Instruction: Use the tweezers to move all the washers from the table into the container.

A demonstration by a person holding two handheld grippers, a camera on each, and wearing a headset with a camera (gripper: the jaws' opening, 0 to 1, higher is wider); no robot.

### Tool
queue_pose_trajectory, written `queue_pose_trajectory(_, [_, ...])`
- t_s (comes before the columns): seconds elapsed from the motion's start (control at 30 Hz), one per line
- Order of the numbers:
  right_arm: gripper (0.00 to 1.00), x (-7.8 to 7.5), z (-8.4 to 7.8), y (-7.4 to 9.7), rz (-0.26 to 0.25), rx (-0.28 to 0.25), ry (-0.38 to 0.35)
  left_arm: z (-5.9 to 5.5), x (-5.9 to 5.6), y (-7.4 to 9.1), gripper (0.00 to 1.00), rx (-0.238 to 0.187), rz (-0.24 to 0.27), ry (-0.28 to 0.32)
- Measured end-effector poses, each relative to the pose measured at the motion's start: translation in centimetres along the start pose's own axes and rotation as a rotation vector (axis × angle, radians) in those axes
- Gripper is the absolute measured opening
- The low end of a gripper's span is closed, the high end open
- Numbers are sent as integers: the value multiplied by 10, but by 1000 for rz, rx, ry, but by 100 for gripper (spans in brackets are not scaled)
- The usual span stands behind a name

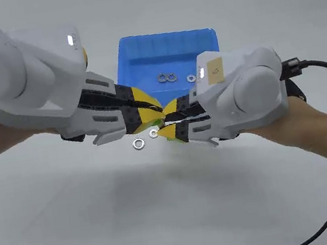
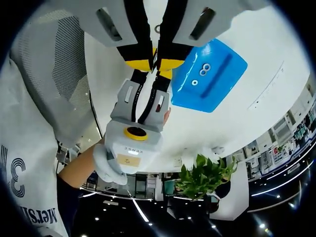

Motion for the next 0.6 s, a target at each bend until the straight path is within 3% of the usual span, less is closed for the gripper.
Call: queue_pose_trajectory(0.6, [11, -5, -1, -2, 1, 7, -14, 2, 3, -3, 6, 16, 11, -13])
Point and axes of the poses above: the centre of the closed fingertips' face, and the gripper's own axes: y roughly backward along the fingers, x roughly to its left, z roughly out of its top, the point moved 6 cm from there along y, roughly backward along the fingers, and after that the axes turned 6 degrees about -x, right-handed, at the moved point
